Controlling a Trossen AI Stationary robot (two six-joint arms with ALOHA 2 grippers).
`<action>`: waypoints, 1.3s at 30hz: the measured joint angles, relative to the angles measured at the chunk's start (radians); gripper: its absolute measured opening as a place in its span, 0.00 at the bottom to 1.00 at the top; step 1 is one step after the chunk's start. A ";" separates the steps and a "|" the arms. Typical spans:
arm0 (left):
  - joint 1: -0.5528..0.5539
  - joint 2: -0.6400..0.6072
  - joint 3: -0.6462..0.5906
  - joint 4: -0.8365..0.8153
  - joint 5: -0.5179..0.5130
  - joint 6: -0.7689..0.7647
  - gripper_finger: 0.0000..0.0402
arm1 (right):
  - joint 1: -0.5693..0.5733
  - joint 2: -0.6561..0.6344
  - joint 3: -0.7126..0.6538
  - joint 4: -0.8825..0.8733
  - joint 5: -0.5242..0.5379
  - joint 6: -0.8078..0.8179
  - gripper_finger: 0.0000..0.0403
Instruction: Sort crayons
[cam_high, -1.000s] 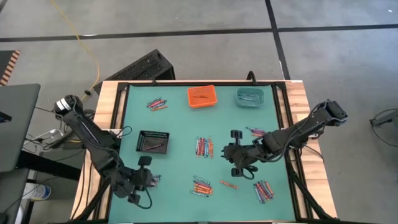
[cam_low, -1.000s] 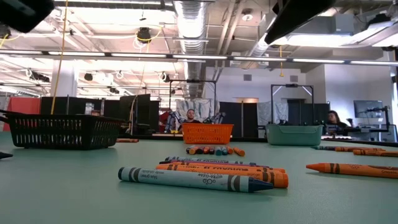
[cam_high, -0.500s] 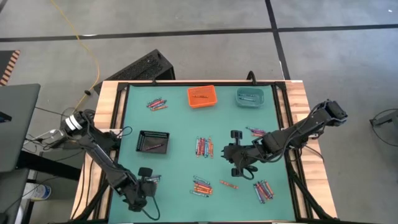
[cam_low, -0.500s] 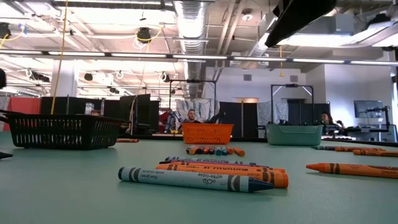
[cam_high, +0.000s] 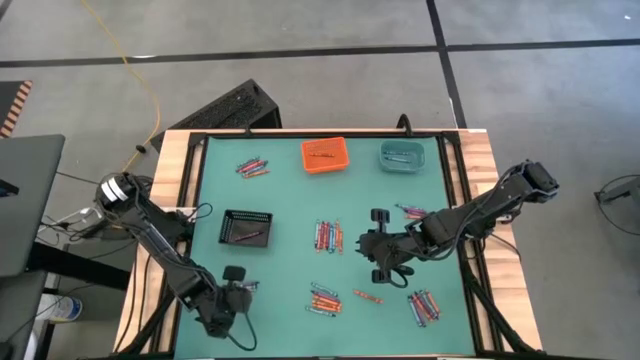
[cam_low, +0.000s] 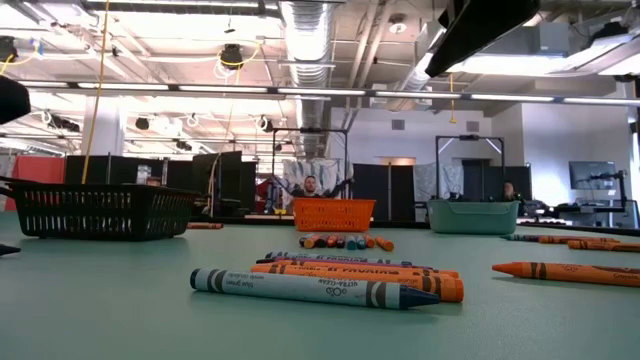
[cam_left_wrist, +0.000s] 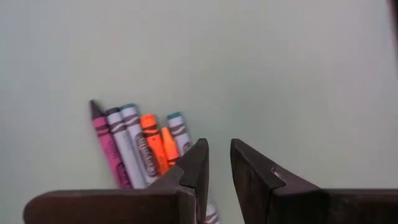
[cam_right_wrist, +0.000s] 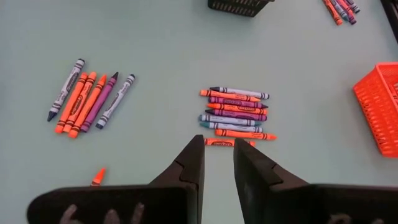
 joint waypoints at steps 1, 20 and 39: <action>0.000 0.000 0.000 -0.008 -0.002 -0.002 0.14 | 0.000 0.000 0.000 0.000 0.000 0.000 0.20; -0.001 0.005 -0.001 -0.014 -0.042 -0.054 0.14 | 0.000 0.000 0.001 0.000 -0.002 0.000 0.20; -0.001 0.003 -0.155 0.120 -0.005 -0.142 0.14 | 0.000 -0.001 0.001 0.000 -0.002 0.000 0.20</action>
